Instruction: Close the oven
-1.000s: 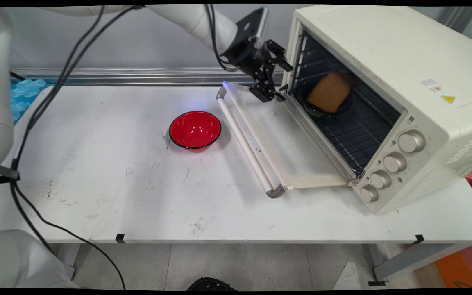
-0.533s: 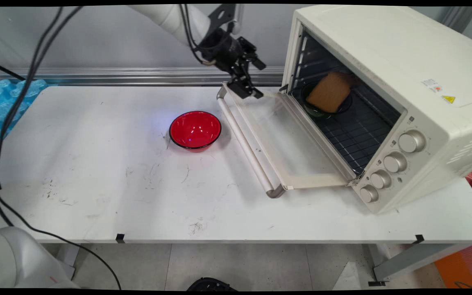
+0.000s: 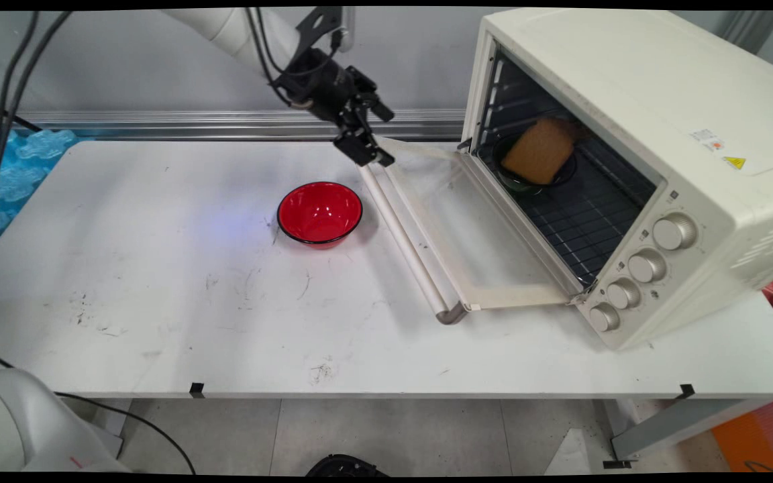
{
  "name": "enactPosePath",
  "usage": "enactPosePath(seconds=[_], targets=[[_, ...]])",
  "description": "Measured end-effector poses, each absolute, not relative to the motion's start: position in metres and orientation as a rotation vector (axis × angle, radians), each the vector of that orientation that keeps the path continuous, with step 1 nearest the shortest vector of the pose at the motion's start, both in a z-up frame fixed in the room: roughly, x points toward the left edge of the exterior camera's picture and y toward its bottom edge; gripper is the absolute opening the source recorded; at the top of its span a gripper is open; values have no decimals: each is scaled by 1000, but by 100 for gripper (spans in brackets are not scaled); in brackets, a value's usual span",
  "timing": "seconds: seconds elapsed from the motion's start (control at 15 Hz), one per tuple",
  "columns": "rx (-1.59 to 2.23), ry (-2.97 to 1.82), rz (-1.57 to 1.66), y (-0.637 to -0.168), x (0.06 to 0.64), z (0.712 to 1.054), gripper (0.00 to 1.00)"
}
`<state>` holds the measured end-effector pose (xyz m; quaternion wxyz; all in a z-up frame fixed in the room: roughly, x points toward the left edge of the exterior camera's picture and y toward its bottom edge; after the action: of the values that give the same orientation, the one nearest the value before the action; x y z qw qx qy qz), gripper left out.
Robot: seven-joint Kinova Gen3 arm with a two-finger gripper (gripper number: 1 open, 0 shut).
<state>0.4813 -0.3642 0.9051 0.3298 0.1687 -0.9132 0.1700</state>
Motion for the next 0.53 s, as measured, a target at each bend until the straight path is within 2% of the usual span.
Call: enactPosePath(seconds=[0.53], targets=[[598, -2427, 348, -332, 514, 898, 100]])
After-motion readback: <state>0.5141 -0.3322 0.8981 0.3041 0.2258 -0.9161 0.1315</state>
